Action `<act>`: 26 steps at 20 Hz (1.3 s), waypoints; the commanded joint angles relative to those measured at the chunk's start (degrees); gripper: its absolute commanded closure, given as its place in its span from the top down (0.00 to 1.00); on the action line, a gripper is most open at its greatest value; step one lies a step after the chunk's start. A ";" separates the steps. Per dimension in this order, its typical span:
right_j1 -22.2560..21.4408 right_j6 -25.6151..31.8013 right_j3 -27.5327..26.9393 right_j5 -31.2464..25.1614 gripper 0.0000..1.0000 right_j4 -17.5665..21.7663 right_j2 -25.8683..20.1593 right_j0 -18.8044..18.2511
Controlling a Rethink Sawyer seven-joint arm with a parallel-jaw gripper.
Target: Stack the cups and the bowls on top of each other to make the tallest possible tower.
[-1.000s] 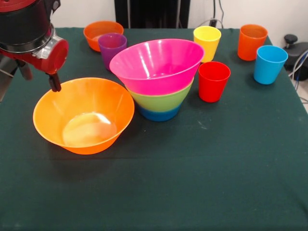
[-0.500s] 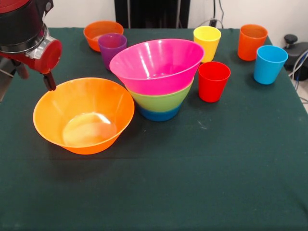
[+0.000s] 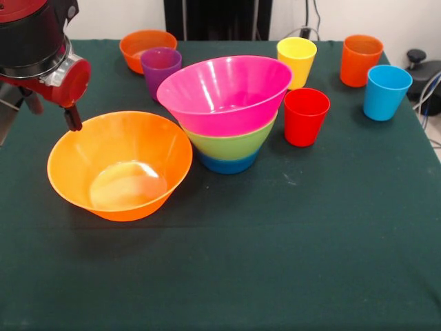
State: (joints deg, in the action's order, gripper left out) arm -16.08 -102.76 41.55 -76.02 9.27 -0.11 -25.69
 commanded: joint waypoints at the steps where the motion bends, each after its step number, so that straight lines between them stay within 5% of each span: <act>1: 2.63 12.29 5.50 4.57 1.00 3.04 -5.60 0.87; 26: 4.44 9.08 8.74 11.79 1.00 2.34 -6.16 1.25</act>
State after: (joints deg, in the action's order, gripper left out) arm -15.19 -102.76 43.18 -67.60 9.59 -0.38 -25.67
